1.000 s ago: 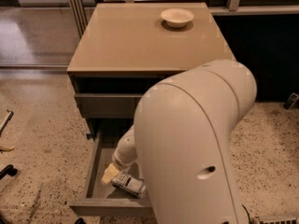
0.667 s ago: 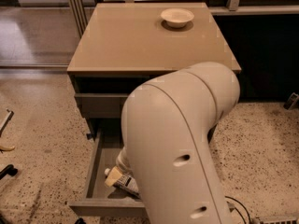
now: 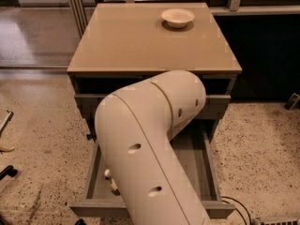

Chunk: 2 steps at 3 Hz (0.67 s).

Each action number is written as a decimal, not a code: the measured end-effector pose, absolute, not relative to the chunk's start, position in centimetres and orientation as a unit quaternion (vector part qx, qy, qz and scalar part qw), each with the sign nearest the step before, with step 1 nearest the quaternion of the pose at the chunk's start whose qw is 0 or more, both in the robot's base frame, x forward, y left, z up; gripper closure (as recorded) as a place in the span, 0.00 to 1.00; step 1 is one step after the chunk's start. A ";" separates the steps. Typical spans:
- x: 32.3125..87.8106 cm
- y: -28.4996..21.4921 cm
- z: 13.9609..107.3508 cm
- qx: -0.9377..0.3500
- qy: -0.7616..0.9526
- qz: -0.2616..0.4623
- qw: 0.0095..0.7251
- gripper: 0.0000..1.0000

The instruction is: Pick blue plastic bottle from middle drawer and place on counter

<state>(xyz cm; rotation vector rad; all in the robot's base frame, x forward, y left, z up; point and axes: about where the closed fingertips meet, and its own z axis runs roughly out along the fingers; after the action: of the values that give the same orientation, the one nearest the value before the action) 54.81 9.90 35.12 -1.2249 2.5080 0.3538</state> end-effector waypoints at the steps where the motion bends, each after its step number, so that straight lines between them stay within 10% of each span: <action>1: 54.9 9.7 35.1 -0.426 0.881 0.124 0.166 0.41; 2: 54.9 9.7 35.6 -0.426 0.881 0.124 0.166 0.64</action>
Offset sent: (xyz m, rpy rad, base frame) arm 0.0000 -0.0496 0.0272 0.0336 -0.1946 -0.1666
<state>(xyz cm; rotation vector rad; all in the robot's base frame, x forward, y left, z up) 54.88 9.70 35.65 -1.2129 2.5090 0.3528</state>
